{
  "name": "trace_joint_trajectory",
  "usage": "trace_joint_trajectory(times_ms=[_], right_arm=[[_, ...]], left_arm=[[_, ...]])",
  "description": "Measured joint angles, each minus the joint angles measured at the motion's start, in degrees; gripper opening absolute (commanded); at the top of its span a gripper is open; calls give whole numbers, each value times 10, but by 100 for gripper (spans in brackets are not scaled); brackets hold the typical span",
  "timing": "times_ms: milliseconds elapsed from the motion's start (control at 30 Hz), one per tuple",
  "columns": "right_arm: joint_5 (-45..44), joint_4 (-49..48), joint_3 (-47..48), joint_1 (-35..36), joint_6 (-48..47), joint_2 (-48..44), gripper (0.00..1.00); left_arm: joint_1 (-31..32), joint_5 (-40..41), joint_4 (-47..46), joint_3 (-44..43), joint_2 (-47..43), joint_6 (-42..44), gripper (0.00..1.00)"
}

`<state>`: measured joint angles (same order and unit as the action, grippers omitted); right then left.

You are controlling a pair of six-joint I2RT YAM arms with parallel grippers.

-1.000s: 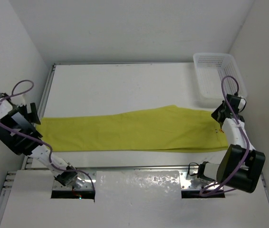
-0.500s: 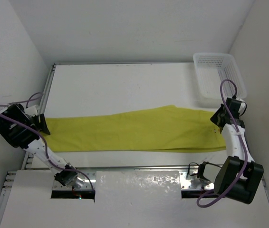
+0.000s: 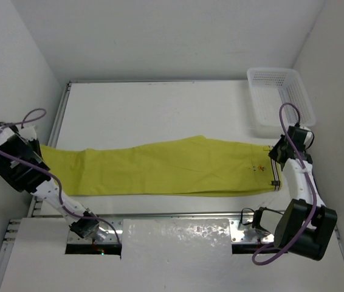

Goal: Fold and stack the trousers
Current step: Fold the trousers

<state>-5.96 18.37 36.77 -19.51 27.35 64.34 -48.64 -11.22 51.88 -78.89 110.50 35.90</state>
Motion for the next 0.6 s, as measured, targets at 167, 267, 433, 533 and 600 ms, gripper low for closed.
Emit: trace_joint_trajectory(times_ms=[167,267,433,533,600], right_arm=[[-2,2,-14,39,-8,34,13],[-10,12,-23,77,-7,54,13],[-27,35,-28,103,-5,71,15],[-23,27,-41,109,-7,77,15],[-14,21,-48,115,-3,93,15]], left_arm=[[11,-58,113,-192,-6,20,0],[50,-89,146,-264,-38,27,0],[205,-144,183,-225,-131,19,0],[322,-194,202,-188,-152,-5,0],[384,-218,204,-182,-145,-23,0]])
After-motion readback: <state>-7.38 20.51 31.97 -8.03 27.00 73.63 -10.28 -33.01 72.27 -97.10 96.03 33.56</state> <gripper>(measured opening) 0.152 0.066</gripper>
